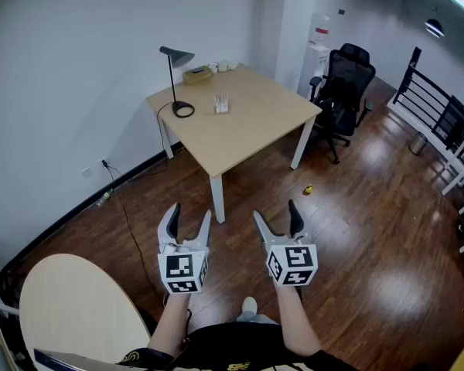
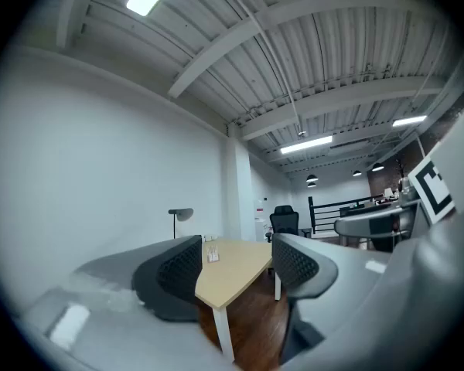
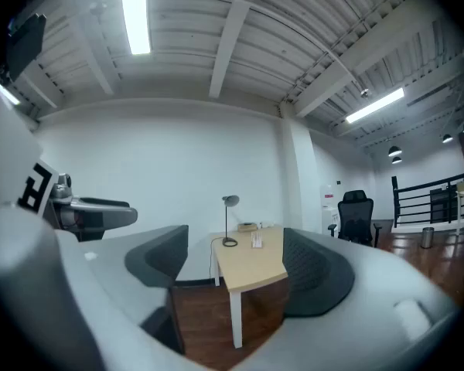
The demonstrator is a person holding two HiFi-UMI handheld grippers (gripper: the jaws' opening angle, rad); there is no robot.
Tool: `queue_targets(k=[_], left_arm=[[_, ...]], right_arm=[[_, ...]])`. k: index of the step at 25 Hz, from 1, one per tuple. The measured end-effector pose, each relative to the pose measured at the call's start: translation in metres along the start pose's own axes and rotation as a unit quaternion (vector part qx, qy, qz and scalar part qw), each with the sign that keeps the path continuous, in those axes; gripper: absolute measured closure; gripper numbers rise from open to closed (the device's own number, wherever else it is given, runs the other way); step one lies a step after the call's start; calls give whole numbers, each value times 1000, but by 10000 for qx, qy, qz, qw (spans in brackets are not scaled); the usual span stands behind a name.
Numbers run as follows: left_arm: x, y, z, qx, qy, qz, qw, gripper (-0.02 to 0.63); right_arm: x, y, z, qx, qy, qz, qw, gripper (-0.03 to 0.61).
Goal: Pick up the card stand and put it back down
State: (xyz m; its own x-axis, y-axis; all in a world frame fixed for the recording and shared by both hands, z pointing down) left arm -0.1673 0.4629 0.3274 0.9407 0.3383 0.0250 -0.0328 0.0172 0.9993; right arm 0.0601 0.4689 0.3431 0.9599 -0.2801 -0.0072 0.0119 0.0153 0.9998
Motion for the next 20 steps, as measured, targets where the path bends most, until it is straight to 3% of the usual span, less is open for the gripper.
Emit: queue_targets(k=[4,8,13,20], left_arm=[[27,3,37,-44,-129,2,9999,329],[41,17,64,-243,-231,147,9993,330],[25,25,104,-404,-353,73,9985,330],[-23,30,199,-365,-416,-129,9984,330]], right_arm=[[49,-1,21,51,-80,-7,10000,202],[81,24,46,-181,-95,331,9992,207],[85,42,93,-454,-365,399,9975,208],[92,38,197,-546,-705,158,9959,221]])
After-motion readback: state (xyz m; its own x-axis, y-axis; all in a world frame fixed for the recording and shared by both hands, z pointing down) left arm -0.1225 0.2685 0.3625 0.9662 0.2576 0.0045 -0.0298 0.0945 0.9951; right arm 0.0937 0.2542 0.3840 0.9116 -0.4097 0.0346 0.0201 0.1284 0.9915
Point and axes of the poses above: the fingertips, and each gripper's own axes: z forward along the fingers, x to its right, y out of its underside, the point moved 6 cm from there along -z, backward along the fingers, and after that the axes turned 4 degrees about -z, right-handed, at the moved point
